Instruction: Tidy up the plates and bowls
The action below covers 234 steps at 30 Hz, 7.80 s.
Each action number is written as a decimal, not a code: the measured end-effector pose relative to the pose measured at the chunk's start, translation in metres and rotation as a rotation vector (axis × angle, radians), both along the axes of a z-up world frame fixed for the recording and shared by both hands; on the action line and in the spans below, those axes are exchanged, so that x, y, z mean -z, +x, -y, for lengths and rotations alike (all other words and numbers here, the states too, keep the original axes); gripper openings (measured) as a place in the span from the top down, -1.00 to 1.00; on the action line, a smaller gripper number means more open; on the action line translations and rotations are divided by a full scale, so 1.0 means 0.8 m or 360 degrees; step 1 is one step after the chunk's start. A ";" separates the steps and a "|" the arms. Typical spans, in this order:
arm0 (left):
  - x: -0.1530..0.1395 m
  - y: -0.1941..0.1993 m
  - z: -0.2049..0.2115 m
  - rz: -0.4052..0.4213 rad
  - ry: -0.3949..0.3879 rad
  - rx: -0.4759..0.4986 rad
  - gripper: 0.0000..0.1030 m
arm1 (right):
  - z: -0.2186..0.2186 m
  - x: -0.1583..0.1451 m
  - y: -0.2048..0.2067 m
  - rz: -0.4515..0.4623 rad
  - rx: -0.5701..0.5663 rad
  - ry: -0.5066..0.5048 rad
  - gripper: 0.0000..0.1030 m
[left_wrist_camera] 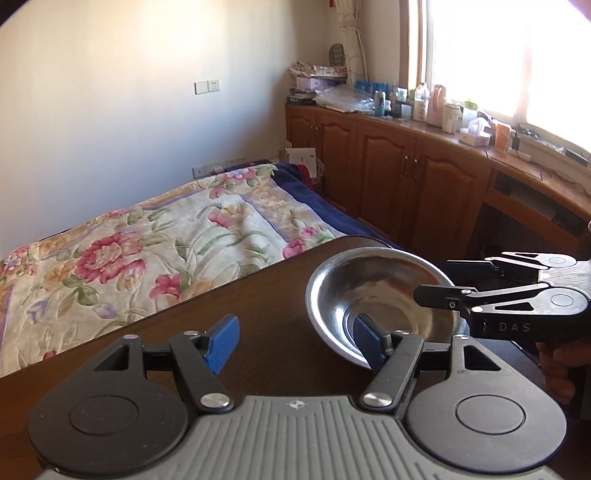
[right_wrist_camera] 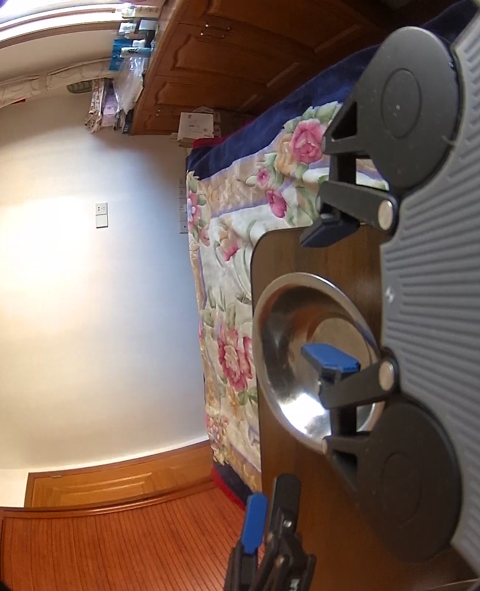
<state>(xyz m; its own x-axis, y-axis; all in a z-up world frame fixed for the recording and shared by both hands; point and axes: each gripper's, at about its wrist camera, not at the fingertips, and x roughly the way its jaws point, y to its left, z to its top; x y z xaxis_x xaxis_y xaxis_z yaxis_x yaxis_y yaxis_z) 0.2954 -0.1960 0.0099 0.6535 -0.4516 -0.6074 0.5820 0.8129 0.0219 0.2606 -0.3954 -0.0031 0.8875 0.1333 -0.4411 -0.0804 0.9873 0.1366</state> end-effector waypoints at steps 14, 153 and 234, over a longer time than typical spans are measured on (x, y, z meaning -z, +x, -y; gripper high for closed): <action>0.017 0.024 0.017 -0.0125 -0.0030 0.0040 -0.29 | 0.000 0.009 0.011 -0.0084 -0.0036 0.0076 0.12; 0.004 -0.282 -0.137 0.0098 -0.0232 -0.0149 0.62 | -0.143 -0.013 -0.196 0.0152 -0.0141 -0.0110 0.58; 0.026 -0.294 -0.151 0.0239 -0.0345 -0.0230 0.32 | -0.123 0.019 -0.209 0.0384 0.0024 0.0165 0.38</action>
